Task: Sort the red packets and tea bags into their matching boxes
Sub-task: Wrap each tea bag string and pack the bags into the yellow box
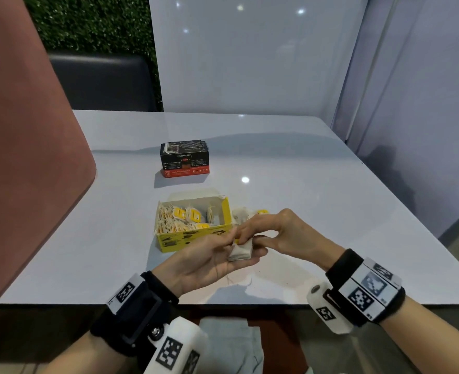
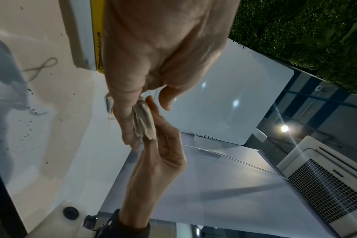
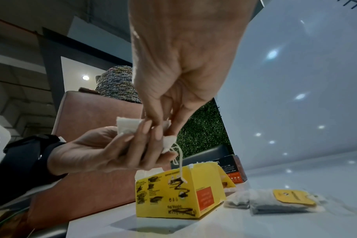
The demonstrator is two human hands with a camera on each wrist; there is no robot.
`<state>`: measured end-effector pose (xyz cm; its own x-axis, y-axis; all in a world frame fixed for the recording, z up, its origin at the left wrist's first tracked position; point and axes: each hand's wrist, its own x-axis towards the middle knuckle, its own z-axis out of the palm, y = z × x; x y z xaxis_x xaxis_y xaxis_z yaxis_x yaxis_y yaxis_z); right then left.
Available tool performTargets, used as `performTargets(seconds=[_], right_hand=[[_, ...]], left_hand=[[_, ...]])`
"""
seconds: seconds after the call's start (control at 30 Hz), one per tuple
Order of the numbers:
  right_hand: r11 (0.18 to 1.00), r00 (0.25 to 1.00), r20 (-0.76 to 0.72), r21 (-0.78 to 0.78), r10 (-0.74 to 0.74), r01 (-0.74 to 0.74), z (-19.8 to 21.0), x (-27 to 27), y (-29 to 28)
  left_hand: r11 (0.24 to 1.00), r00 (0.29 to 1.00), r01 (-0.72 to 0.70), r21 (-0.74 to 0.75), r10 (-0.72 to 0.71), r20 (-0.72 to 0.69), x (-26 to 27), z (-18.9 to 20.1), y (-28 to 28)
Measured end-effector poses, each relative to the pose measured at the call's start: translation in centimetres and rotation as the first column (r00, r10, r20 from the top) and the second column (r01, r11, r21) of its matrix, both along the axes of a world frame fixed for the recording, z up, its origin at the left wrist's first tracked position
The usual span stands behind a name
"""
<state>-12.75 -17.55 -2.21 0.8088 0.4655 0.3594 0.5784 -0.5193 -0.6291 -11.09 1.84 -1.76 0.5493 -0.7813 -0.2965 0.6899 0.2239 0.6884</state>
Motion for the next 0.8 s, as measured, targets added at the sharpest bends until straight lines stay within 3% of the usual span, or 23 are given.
performTargets(seconds=[0.13, 0.23, 0.33, 0.43, 0.6, 0.7, 0.8], right_hand=[[0.997, 0.999, -0.037, -0.071, 0.0, -0.002, 0.8, 0.2, -0.6], [0.957, 0.96, -0.081, -0.137, -0.268, 0.256, 1.6, 2.5, -2.7], [0.815, 0.887, -0.081, -0.439, -0.454, 0.377, 1.3, 6.0, -4.6], [0.706, 0.868, -0.101, -0.631, -0.486, 0.321, 0.0, 8.1, -4.1], [0.619, 0.896, -0.125, -0.762, -0.427, 0.189, -2.0, 8.9, -2.3], [0.634, 0.897, -0.122, -0.748, -0.425, 0.199, -2.4, 8.9, -2.3], [0.737, 0.894, -0.161, -0.636, -0.417, 0.23, -1.7, 8.1, -2.9]], left_hand=[[0.998, 0.999, -0.028, 0.058, 0.026, 0.042, 0.1, -0.5, 0.4], [0.99, 0.996, -0.071, 0.118, 0.065, 0.054, 0.2, -1.2, 1.0], [0.977, 0.993, -0.106, 0.184, 0.093, 0.075, -0.1, -1.6, 0.9], [0.963, 0.987, -0.152, 0.223, 0.135, 0.089, -0.3, -1.6, 0.4], [0.954, 0.988, -0.144, 0.264, 0.123, 0.094, -0.4, -1.3, 0.2], [0.957, 0.99, -0.138, 0.255, 0.129, 0.055, -0.3, -1.4, 0.4], [0.963, 0.989, -0.141, 0.229, 0.148, -0.017, -0.2, -1.7, 0.5]])
